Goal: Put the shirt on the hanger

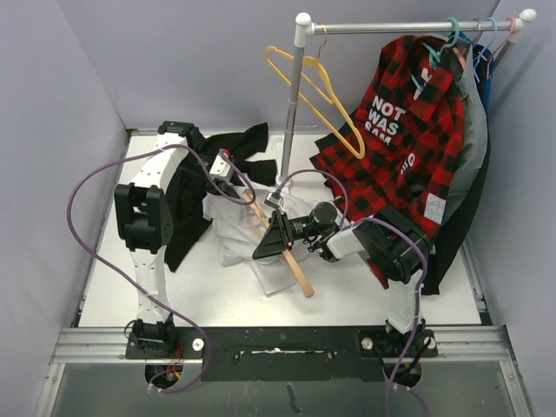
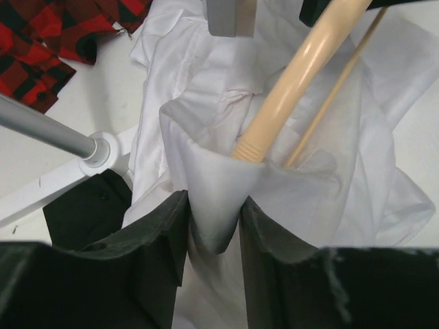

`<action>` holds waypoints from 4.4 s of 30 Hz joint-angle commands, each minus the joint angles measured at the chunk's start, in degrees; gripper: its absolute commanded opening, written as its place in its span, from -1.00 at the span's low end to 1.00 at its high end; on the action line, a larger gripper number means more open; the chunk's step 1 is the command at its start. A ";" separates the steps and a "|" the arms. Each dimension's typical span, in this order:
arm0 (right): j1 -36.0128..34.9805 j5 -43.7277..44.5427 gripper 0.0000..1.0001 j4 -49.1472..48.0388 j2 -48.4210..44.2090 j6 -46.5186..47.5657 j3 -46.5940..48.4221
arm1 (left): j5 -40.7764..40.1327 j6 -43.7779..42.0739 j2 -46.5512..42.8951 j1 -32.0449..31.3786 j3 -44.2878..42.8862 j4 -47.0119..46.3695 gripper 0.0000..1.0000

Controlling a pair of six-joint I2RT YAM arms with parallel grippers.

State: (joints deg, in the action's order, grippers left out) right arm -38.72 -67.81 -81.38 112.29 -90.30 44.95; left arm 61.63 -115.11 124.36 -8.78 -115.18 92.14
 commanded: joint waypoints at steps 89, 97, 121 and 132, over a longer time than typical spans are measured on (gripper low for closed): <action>13.73 17.94 0.96 76.09 -21.24 58.02 4.67 | 1.10 12.96 -40.08 -7.22 21.92 3.50 -1.00; 10.65 21.18 0.82 67.77 -25.45 60.32 -1.77 | -0.15 13.96 -39.83 -7.14 20.96 1.94 -1.00; 10.07 46.51 -1.00 95.82 -23.84 74.62 4.18 | -20.62 35.94 -47.66 -7.20 29.01 -23.87 -1.00; 16.52 55.77 -1.00 100.73 -33.04 74.71 4.37 | -25.82 33.74 -49.34 -7.09 30.24 -20.17 -1.00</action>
State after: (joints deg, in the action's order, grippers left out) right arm -28.27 -25.34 8.95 83.31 -17.93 49.87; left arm 45.65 -82.32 81.21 -17.96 -84.12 71.16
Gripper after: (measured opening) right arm 0.043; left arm 0.155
